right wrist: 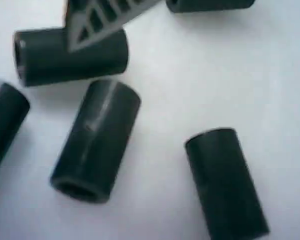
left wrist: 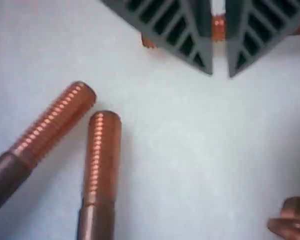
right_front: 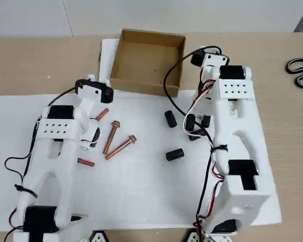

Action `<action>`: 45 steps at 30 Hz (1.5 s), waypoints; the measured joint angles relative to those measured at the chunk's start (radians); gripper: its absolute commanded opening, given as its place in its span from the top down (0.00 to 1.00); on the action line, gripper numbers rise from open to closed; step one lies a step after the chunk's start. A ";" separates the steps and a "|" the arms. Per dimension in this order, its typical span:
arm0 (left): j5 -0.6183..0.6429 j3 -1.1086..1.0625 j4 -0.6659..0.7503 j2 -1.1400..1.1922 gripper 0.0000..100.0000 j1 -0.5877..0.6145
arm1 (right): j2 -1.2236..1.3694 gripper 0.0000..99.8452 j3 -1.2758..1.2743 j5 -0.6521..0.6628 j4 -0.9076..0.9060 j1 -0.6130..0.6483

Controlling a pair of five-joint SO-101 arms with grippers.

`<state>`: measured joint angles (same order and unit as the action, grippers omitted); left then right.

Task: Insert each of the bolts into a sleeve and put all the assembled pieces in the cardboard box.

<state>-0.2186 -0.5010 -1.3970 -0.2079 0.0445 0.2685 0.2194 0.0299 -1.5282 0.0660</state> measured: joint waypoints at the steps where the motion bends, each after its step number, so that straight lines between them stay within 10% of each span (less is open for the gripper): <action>1: 0.000 0.000 0.000 0.000 0.99 0.000 | 0.008 0.82 0.000 0.000 0.008 0.002; 45: 0.002 0.000 0.000 0.000 0.99 0.000 | 0.253 0.82 0.011 -0.002 0.152 0.002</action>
<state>-0.2171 -0.5010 -1.3970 -0.2079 0.0445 0.5217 0.2302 0.0284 -1.3763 0.0675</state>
